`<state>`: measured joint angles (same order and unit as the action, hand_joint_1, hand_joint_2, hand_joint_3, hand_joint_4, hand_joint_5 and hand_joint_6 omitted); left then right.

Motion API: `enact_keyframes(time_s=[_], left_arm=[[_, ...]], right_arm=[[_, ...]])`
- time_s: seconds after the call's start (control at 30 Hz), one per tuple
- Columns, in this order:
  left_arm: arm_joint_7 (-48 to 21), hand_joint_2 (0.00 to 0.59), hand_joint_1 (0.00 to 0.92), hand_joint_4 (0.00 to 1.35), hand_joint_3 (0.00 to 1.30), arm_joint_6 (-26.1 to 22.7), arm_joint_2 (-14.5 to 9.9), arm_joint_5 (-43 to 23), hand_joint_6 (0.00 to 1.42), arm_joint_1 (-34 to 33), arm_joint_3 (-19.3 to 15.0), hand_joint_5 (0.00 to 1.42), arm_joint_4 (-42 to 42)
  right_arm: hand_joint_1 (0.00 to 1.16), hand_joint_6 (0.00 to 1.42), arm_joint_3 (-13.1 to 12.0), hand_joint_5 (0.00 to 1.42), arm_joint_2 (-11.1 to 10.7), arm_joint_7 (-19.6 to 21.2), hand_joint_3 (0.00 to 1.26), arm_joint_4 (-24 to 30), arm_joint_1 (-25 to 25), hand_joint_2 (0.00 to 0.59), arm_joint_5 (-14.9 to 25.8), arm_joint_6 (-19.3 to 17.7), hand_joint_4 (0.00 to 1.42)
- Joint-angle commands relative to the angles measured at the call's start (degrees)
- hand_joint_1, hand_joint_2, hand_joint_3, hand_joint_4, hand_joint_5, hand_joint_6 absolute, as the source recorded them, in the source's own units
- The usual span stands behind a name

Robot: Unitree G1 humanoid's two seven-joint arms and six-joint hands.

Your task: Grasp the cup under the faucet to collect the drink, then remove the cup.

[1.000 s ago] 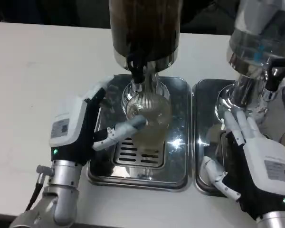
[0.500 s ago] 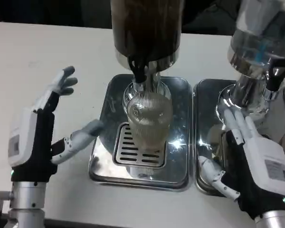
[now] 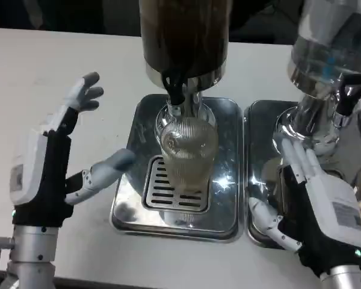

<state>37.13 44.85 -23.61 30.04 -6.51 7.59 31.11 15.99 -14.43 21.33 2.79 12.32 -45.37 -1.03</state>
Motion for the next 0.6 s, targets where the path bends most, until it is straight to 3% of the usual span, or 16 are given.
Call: enact_keyframes(time_s=[0.03,0.23,0.33,0.6], left_arm=[[-3.4,0.000,0.000,0.22,0.16,0.3,0.5,-1.8,0.23,1.3,-1.2,0.31,-3.3],[-11.2,0.008,0.000,0.14,0.09,4.0,0.2,-8.6,0.17,1.4,-2.4,0.27,-5.2],[-14.4,0.038,0.000,0.04,0.04,5.2,0.9,-11.7,0.04,1.6,-3.6,0.14,-6.3],[-25.7,0.064,0.000,0.00,0.00,7.3,1.9,-20.3,0.00,0.7,-3.5,0.04,-9.5]], right_arm=[[0.21,0.13,-0.6,0.00,-0.4,0.4,0.00,0.2,-0.2,0.394,0.7,-1.1,0.00],[0.21,0.13,-0.1,0.00,0.2,0.3,0.00,0.7,-0.1,0.394,0.3,-0.5,0.00],[0.21,0.13,0.1,0.00,0.5,0.4,0.00,0.9,0.0,0.394,-0.1,-0.1,0.00],[0.22,0.13,0.1,0.00,1.3,0.8,0.00,0.8,0.4,0.394,-0.3,-0.2,0.00]])
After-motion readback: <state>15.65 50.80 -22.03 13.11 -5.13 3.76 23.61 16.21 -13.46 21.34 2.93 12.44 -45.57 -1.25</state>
